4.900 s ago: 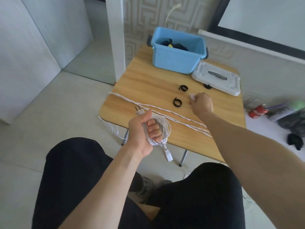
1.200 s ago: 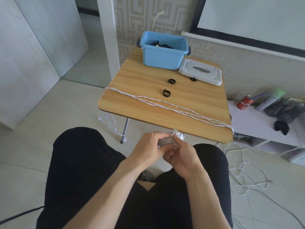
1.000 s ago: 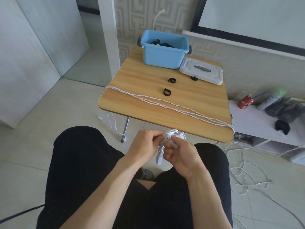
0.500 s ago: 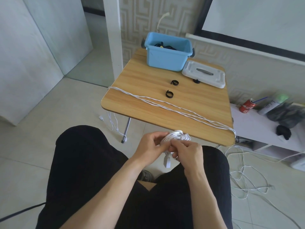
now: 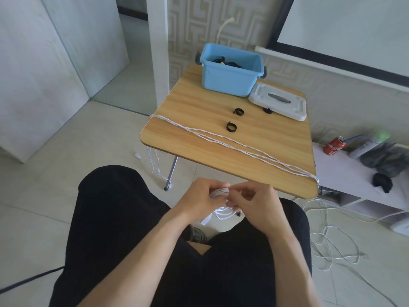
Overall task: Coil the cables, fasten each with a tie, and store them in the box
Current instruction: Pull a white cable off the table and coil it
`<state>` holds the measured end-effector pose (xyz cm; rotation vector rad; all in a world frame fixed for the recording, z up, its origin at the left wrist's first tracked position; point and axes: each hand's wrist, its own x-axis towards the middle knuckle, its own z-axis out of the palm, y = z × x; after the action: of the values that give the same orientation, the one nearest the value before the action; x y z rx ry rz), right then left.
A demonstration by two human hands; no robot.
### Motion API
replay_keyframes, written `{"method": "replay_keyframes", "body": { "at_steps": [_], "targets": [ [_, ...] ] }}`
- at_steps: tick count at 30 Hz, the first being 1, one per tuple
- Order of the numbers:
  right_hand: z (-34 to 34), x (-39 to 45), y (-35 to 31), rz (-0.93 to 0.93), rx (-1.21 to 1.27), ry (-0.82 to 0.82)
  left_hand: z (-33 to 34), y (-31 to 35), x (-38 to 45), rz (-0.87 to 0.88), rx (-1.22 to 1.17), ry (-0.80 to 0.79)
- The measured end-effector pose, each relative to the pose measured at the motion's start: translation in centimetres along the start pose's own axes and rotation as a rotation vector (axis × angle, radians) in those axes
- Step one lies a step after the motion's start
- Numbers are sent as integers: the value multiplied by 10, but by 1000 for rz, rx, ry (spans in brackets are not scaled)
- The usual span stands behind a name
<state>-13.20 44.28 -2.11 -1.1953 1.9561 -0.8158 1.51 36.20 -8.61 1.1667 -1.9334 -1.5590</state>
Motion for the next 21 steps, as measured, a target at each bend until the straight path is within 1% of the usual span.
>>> {"method": "replay_keyframes", "body": {
  "at_steps": [2, 4, 7, 9, 10, 12, 14, 17, 21],
  "targets": [
    [-9, 4, 4, -36, -16, -130, -5, 0, -1, -2, -2, -49],
    [-18, 10, 5, -91, -134, -198, -9, 3, -3, -9, -3, -107],
    [-24, 24, 1, -250, -294, -205, -10, 8, -6, -13, 20, -204],
    [-24, 33, -1, -370, -330, -196, -9, 9, -7, 2, 19, -212],
    [-24, 36, -1, -382, -314, -196, -9, 9, -6, 19, 7, -211],
    [-23, 40, 2, -320, -254, -184, -10, 9, -3, 46, -13, -219],
    [-19, 40, 6, -272, -213, -120, -13, 12, -3, 63, -13, -224],
    [-8, 39, 14, -239, -149, -18, -12, 16, -4, 34, -17, -199],
    [0, 39, 21, -154, -52, -45, -7, 15, -6, -24, -34, -111]
  ]
}}
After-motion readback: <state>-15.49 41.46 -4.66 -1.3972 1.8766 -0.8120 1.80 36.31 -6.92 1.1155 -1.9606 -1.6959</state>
